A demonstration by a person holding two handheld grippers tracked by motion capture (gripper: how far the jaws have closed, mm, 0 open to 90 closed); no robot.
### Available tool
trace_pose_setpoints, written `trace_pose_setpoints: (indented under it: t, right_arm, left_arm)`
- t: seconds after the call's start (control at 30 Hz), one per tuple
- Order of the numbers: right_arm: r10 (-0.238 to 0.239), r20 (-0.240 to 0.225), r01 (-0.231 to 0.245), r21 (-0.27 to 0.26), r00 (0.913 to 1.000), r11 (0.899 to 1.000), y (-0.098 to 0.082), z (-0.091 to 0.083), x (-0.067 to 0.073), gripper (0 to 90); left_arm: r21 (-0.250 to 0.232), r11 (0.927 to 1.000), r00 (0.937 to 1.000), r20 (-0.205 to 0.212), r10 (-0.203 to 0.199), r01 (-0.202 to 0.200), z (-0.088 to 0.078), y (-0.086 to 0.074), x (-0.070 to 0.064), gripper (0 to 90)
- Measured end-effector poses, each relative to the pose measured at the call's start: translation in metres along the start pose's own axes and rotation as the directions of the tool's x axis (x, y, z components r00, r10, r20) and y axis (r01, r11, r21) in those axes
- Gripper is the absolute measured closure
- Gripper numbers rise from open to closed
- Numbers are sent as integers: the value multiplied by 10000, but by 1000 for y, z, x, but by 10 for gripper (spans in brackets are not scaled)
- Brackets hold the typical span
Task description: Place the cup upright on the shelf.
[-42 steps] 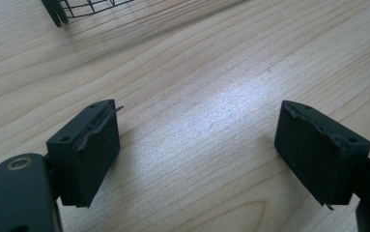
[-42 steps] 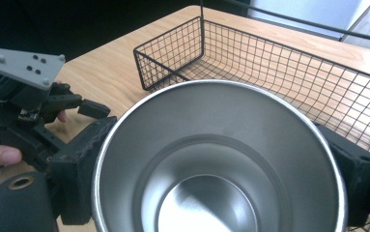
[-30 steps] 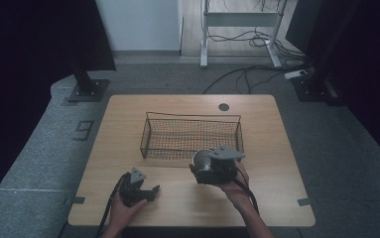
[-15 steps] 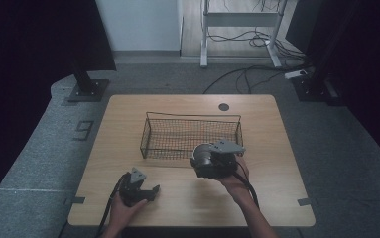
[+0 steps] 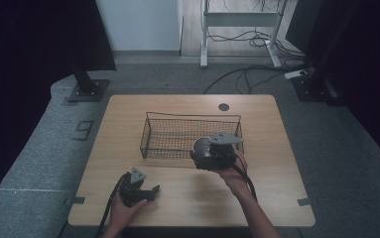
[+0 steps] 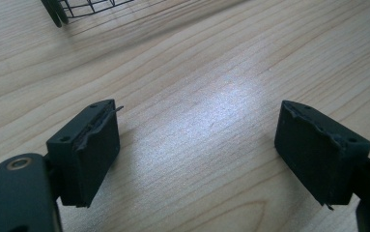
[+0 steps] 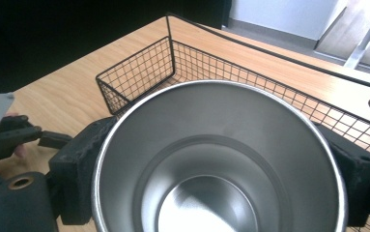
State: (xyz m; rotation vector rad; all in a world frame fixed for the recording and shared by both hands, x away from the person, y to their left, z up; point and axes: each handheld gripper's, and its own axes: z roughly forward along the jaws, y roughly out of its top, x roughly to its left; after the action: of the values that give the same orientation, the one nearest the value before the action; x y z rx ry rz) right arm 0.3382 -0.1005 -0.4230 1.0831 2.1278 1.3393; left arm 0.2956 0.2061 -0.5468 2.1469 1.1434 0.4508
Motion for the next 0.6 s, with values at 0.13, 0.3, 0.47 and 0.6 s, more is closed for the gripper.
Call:
trace_pose_setpoints:
  t: [0.13,0.3,0.47,0.6]
  right_arm:
    - [112,83,-112,8,9999,9999,2,2,-4,134]
    - [133,169,-134,39,9998,9999,4,4,-7,134]
    - [153,268,-155,76,9995,9999,7,7,-12,134]
    - [150,307,-153,119,9994,9998,11,9,-15,134]
  left_arm:
    - [2,10000,10000,2,-2,2,0,0,0,162]
    - [3,10000,10000,-1,-1,1,0,0,0,162]
    - [2,10000,10000,-2,-2,2,0,0,0,161]
    - [-4,10000,10000,-7,-2,2,0,0,0,162]
